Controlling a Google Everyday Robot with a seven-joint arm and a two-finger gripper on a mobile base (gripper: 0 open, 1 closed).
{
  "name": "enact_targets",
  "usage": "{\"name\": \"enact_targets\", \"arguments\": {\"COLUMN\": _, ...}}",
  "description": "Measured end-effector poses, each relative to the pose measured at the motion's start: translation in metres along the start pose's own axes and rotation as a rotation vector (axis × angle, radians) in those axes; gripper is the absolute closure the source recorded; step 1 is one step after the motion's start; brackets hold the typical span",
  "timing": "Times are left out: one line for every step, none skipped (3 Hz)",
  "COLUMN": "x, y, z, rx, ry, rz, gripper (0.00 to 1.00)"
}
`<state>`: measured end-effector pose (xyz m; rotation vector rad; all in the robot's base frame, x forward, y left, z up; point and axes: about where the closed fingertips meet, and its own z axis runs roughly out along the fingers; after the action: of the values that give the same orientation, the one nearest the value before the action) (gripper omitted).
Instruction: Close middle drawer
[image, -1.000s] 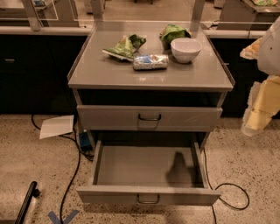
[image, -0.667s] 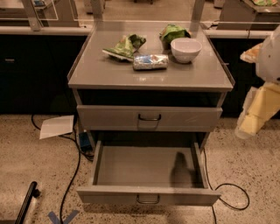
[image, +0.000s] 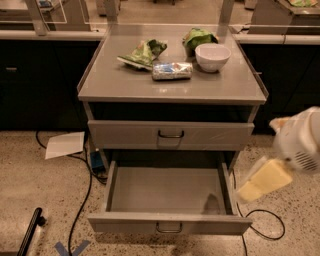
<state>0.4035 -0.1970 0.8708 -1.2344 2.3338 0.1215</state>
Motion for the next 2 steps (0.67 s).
{"name": "enact_targets", "arguments": {"x": 0.026, "y": 0.023, "z": 0.064, "rx": -0.030, "ry": -0.025, "rz": 0.186, "gripper": 0.00}}
{"name": "enact_targets", "arguments": {"x": 0.038, "y": 0.025, "z": 0.120, "rx": -0.020, "ry": -0.054, "rz": 0.326, "gripper": 0.00}}
